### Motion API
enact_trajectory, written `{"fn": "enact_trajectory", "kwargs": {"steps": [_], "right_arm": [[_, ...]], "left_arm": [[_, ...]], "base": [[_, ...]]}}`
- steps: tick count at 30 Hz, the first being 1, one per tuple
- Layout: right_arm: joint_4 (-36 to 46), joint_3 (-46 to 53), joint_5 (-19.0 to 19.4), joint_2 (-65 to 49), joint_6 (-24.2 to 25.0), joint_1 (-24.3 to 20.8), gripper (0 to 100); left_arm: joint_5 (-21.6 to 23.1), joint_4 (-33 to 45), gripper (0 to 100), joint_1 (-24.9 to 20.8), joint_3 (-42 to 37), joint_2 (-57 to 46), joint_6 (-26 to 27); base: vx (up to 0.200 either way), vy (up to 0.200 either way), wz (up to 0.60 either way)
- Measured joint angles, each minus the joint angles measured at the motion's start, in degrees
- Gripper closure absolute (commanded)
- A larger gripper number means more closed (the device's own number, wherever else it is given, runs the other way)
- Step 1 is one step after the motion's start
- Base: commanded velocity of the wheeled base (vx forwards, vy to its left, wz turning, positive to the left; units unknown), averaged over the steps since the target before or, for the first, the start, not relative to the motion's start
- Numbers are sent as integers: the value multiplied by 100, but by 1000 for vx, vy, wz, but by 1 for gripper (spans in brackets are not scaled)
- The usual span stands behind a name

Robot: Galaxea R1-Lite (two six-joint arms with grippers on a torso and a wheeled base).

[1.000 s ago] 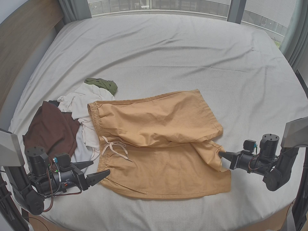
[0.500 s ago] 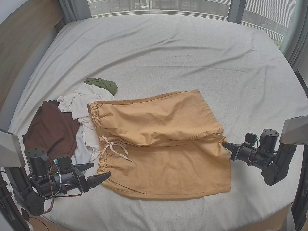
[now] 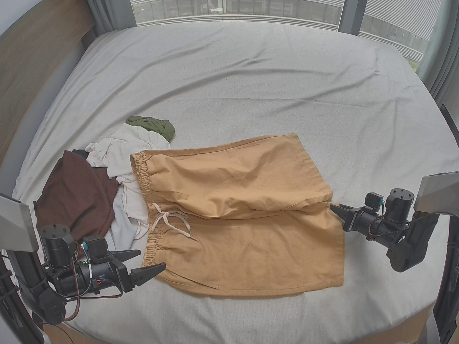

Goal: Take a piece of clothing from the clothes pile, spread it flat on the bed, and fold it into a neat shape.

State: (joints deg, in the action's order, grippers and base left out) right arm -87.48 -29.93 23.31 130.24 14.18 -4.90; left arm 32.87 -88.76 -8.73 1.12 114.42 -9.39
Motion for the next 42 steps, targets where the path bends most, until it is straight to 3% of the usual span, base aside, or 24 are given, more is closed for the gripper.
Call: {"fn": "enact_trajectory", "kwargs": {"steps": [11,24,42], "right_arm": [[-29,-46,0,-453,2,61,0],[-44,256,-2,-952,5,-494,0],[-46,278,-5,-1002,16,-618,0]], "left_arm": [[-13,29,0,113,-11,129,6],[-27,18,0,367,-11,633,20],[-16,-6,0,468,45,1331,46]], "base": [[0,0,0],[0,0,0],[0,0,0]]}}
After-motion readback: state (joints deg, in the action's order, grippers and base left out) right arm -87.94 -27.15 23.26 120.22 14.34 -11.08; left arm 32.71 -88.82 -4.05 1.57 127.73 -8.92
